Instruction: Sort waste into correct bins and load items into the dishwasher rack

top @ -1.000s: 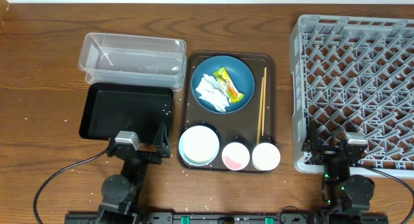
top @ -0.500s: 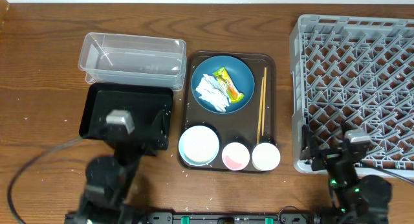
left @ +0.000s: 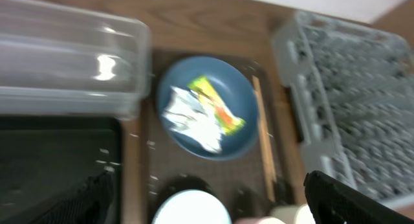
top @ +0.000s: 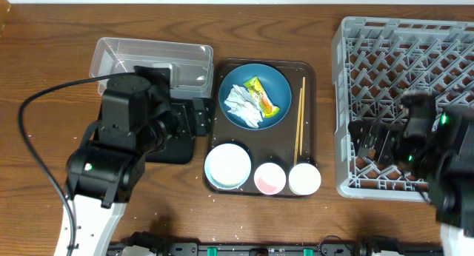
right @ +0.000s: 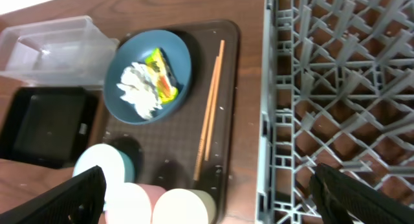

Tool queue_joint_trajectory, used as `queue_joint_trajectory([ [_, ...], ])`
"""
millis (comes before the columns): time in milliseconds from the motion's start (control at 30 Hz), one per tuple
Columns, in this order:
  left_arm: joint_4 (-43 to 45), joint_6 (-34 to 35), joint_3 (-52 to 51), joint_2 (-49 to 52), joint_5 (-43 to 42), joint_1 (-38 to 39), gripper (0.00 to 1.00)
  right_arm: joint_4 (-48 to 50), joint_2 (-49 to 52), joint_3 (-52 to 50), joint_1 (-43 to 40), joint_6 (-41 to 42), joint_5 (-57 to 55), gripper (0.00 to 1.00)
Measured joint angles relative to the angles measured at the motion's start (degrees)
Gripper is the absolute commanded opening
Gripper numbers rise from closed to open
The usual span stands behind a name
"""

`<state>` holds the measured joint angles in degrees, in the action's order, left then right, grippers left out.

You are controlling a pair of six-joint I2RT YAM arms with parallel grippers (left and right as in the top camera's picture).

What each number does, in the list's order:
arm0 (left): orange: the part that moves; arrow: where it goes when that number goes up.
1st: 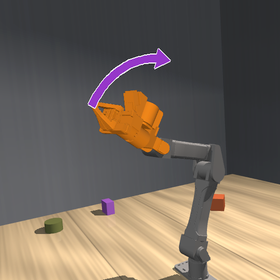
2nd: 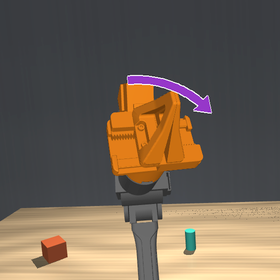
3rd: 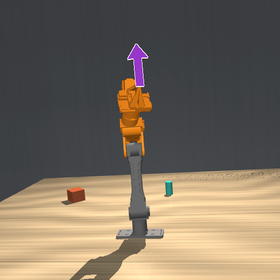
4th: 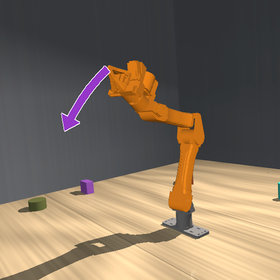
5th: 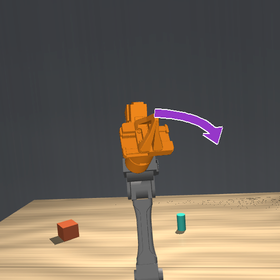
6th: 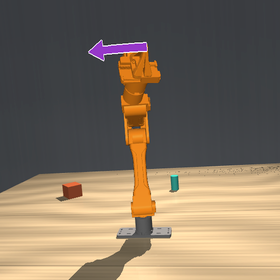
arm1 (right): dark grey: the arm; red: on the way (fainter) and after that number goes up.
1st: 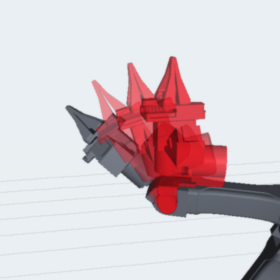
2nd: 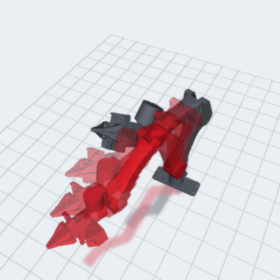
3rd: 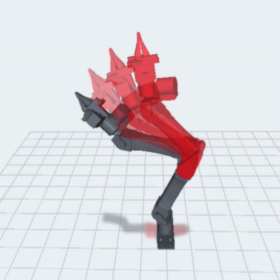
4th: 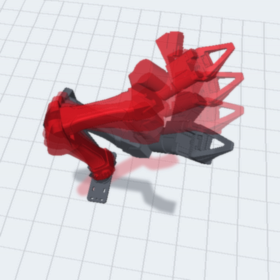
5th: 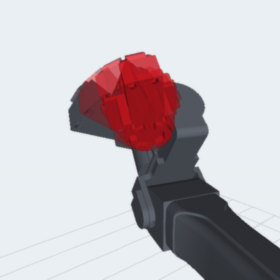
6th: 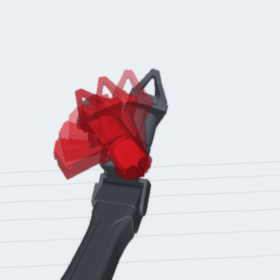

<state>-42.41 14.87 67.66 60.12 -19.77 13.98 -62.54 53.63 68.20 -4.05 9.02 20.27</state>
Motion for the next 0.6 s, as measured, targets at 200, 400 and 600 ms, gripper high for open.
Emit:
queue_joint_trajectory([
  [200, -9.86, 0.22, 0.15, 3.48, -6.64, 2.4, 0.9, -3.63, 6.58, 5.49, 0.0, 0.11, 3.87, 0.99],
  [400, -16.22, 0.17, 0.0, 10.86, -1.46, 14.14, 0.9, -3.87, 7.61, 5.57, 0.0, 1.25, 4.83, 0.99],
  [600, -11.23, 0.22, -0.48, 21.7, 5.33, 27.12, 0.78, -4.35, 7.61, 5.57, 0.0, 1.68, 5.2, 0.99],
])
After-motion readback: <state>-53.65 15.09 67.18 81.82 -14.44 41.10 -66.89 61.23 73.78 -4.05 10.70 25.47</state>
